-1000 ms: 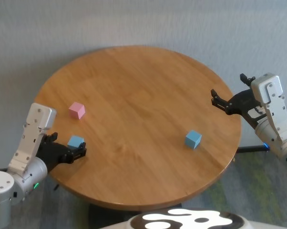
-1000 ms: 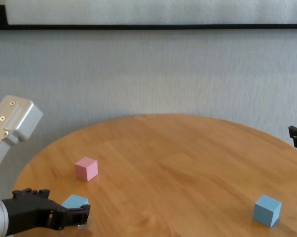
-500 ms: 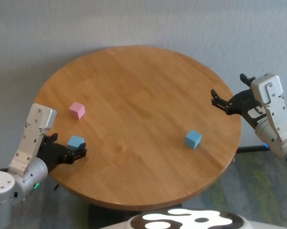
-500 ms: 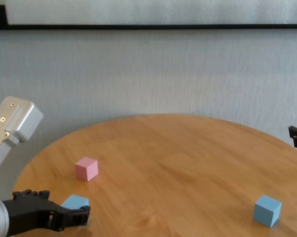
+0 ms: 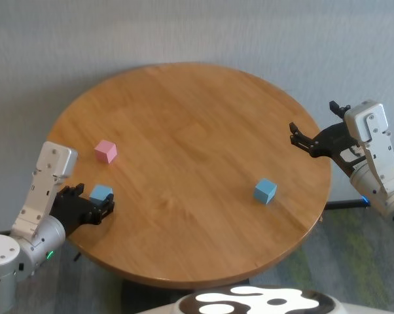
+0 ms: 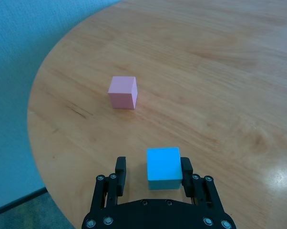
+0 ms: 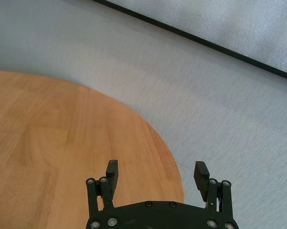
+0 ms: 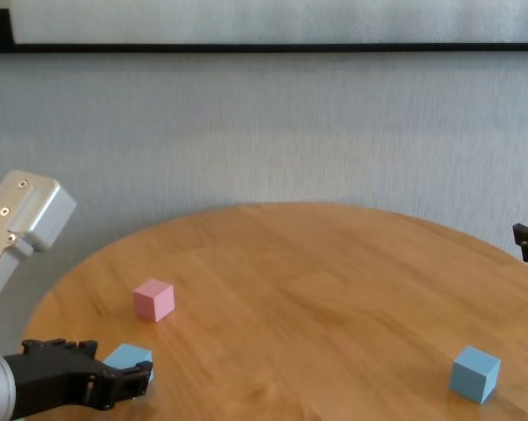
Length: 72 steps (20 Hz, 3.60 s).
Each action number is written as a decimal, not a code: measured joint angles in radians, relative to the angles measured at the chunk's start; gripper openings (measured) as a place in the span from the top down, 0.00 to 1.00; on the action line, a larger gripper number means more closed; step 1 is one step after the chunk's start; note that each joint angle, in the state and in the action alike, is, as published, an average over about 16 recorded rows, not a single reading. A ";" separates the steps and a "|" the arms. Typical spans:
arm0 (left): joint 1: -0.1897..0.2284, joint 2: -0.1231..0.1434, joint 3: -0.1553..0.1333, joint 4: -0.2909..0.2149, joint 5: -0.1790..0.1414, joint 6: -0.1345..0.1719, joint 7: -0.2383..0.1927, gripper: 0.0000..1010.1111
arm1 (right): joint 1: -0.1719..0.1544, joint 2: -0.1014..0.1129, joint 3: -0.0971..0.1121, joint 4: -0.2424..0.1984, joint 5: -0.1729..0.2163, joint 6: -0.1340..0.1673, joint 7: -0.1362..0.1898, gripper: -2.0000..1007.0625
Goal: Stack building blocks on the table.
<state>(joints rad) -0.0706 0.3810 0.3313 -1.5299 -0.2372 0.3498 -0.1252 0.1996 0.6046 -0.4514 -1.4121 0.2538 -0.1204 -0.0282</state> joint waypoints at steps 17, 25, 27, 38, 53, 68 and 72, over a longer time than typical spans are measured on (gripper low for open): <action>0.001 0.004 -0.002 -0.006 0.001 -0.004 -0.005 0.59 | 0.000 0.000 0.000 0.000 0.000 0.000 0.000 0.00; -0.022 0.043 0.023 -0.020 0.041 -0.041 -0.081 0.60 | 0.000 0.000 0.000 0.000 0.000 0.000 0.000 0.00; -0.033 0.057 0.033 -0.023 0.055 -0.057 -0.111 0.60 | 0.000 0.000 0.000 0.000 0.000 0.000 0.000 0.00; -0.149 0.122 0.122 0.026 0.093 -0.191 -0.378 0.60 | 0.000 0.000 0.000 0.000 0.000 0.000 0.000 0.00; -0.389 0.086 0.272 0.257 0.052 -0.340 -0.695 0.60 | 0.000 0.000 0.000 0.000 0.000 0.000 0.000 0.00; -0.483 0.016 0.349 0.392 0.045 -0.324 -0.723 0.60 | 0.000 0.000 0.000 0.000 0.000 0.000 0.000 0.00; -0.497 0.006 0.362 0.416 0.043 -0.313 -0.718 0.60 | 0.000 0.000 0.000 0.000 0.000 0.000 0.000 0.00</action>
<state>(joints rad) -0.5678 0.3867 0.6930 -1.1137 -0.1937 0.0367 -0.8437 0.1996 0.6046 -0.4514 -1.4120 0.2538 -0.1204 -0.0282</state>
